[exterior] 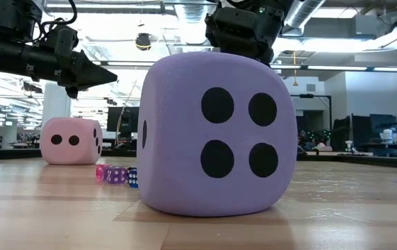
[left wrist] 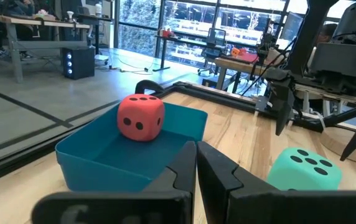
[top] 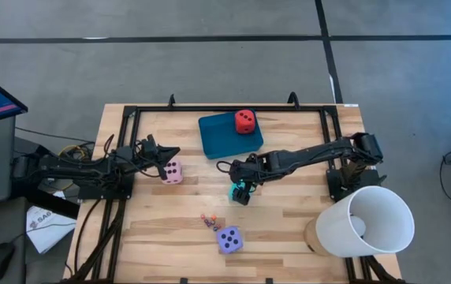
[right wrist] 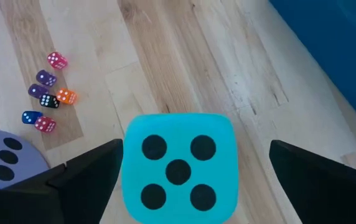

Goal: Pick & Place Dice
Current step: Put the large blue dice into the blue bin

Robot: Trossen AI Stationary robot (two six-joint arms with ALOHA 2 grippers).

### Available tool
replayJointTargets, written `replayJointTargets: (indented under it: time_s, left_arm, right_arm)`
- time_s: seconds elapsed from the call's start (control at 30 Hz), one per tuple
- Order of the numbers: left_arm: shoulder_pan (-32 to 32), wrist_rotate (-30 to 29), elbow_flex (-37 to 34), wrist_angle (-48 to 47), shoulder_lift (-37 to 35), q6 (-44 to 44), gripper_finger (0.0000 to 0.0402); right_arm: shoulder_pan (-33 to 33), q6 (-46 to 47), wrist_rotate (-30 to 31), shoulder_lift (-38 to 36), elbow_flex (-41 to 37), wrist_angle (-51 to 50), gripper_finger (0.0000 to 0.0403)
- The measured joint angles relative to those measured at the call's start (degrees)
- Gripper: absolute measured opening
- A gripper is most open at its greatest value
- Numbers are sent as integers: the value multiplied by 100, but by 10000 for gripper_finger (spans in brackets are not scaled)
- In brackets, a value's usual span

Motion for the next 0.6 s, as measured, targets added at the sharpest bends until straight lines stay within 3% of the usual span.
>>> replayJointTargets:
  time_s: [0.3,0.6]
  left_arm:
    - [-1,0,0,-1,-1,0,6]
    - [1,0,-1,1,-1,0,6]
  right_arm:
    - [273,-66,559,2,-203,397,399]
    - [358,-45,587,0,-744,848,399]
